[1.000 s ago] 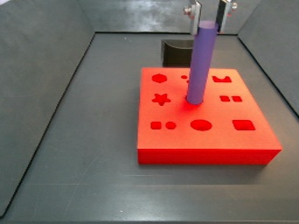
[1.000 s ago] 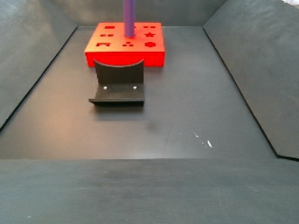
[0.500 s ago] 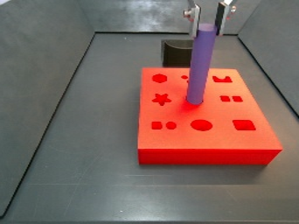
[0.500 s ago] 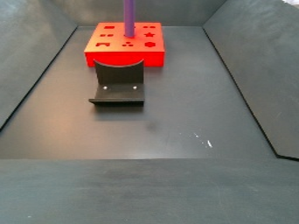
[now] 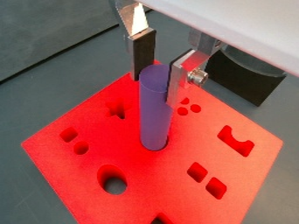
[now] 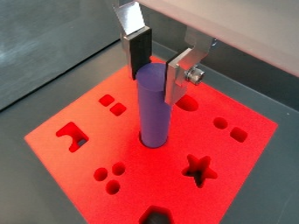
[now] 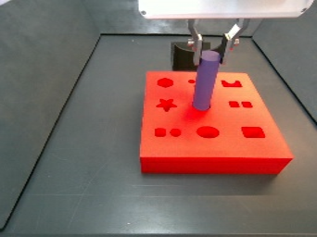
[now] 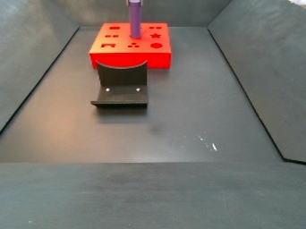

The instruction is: Insert the round object.

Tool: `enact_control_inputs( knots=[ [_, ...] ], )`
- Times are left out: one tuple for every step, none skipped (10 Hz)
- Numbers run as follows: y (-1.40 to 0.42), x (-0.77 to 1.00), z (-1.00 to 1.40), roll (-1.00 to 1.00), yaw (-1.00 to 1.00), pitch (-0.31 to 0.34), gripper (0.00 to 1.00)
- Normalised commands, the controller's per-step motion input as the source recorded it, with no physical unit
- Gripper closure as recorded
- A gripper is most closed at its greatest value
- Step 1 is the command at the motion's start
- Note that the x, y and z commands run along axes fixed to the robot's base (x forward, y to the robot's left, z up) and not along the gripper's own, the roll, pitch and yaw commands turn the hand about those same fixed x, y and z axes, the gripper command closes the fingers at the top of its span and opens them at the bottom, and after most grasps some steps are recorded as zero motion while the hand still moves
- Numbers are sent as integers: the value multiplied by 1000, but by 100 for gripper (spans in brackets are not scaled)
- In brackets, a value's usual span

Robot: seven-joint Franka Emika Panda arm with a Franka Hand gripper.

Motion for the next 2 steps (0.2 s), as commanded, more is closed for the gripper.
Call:
enact_control_inputs(
  knots=[
    [0, -26, -14, 0, 0, 0, 100],
    [0, 0, 0, 0, 0, 0, 100]
  ],
)
